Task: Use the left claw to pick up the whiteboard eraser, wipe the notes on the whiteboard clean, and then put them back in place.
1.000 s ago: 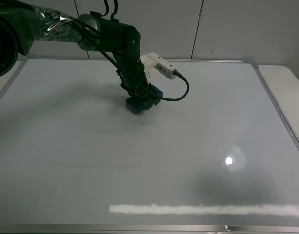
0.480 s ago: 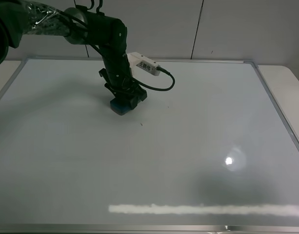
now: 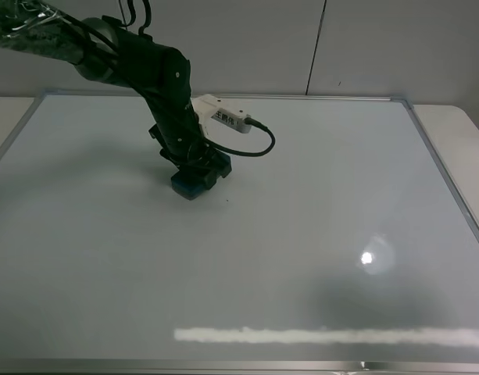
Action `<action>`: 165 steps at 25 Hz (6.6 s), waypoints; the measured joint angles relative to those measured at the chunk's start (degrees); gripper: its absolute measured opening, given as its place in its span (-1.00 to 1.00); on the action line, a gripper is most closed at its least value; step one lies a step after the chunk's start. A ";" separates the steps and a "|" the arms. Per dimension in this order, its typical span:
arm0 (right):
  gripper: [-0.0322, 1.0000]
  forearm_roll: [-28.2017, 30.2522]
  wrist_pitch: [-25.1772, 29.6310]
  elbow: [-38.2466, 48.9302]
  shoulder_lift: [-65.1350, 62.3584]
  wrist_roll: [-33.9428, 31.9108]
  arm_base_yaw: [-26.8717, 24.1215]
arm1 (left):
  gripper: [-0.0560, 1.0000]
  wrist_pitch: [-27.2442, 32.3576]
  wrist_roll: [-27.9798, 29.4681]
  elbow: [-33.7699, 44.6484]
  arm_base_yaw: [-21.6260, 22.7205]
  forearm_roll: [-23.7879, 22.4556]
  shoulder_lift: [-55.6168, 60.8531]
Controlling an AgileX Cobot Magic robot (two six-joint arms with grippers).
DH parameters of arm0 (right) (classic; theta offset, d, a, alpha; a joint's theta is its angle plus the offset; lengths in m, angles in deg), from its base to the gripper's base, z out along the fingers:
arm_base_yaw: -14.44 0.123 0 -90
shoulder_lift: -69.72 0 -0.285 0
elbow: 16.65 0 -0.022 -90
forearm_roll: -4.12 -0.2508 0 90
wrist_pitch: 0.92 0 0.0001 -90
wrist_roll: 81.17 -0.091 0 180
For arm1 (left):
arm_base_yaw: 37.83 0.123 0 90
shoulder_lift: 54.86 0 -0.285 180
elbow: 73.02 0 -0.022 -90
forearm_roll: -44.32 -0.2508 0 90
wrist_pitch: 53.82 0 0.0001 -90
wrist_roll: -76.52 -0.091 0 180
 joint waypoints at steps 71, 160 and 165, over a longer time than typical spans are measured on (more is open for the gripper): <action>0.98 0.00 0.00 0.00 0.00 0.00 0.00 | 0.14 -4.01 4.41 38.33 28.53 -2.17 30.95; 0.98 0.00 0.00 0.00 0.00 0.00 0.00 | 0.99 12.39 6.09 43.77 25.19 -6.56 107.95; 0.98 0.00 0.00 0.00 0.00 0.00 0.00 | 0.99 17.85 6.39 43.77 25.19 -7.26 116.50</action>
